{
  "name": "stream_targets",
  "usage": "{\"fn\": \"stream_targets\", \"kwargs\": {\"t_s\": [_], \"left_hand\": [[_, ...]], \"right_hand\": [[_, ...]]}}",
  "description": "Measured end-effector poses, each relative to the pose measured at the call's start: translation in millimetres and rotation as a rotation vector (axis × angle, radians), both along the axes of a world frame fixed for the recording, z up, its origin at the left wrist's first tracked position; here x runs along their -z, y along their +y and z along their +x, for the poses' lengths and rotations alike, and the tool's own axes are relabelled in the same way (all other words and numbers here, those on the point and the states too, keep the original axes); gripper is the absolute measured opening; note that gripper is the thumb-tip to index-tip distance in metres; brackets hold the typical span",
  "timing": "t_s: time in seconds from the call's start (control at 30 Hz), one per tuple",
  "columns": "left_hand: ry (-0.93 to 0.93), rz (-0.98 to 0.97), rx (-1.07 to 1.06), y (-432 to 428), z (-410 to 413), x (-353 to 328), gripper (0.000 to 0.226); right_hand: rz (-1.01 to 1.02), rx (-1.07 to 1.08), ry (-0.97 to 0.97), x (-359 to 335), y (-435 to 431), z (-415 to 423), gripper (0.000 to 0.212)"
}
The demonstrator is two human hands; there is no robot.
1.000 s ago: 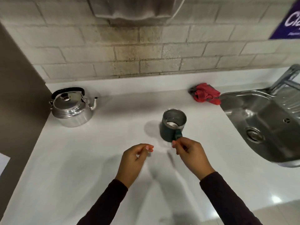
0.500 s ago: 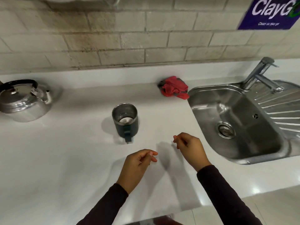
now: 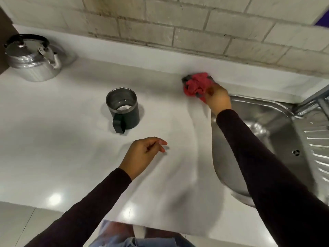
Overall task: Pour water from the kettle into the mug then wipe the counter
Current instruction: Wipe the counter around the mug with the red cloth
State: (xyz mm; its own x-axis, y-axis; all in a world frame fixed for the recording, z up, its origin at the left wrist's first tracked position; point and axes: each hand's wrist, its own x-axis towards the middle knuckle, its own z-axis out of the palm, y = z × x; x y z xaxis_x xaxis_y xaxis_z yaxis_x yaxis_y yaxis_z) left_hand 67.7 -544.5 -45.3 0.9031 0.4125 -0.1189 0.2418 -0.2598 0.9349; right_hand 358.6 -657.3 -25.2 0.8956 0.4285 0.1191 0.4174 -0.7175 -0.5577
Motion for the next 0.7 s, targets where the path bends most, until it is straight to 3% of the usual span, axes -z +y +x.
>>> {"fn": "stream_targets", "kwargs": {"t_s": [0.13, 0.27, 0.4, 0.57, 0.7], "left_hand": [[0.001, 0.042, -0.045, 1, 2, -4, 0.036], [0.009, 0.031, -0.081, 1, 1, -3, 0.030], [0.014, -0.001, -0.107, 0, 0, -2, 0.029], [-0.006, -0.020, -0.141, 1, -6, -4, 0.030], [-0.025, 0.016, -0.166, 11, -18, -7, 0.029]], "right_hand": [[-0.120, 0.033, -0.045, 7, 24, 39, 0.032], [-0.087, 0.117, 0.013, 18, 33, 49, 0.037], [-0.038, 0.160, 0.076, 18, 31, 57, 0.027], [-0.059, 0.226, -0.062, -5, 26, 52, 0.026], [0.216, 0.196, -0.153, -28, 19, 27, 0.015]]}}
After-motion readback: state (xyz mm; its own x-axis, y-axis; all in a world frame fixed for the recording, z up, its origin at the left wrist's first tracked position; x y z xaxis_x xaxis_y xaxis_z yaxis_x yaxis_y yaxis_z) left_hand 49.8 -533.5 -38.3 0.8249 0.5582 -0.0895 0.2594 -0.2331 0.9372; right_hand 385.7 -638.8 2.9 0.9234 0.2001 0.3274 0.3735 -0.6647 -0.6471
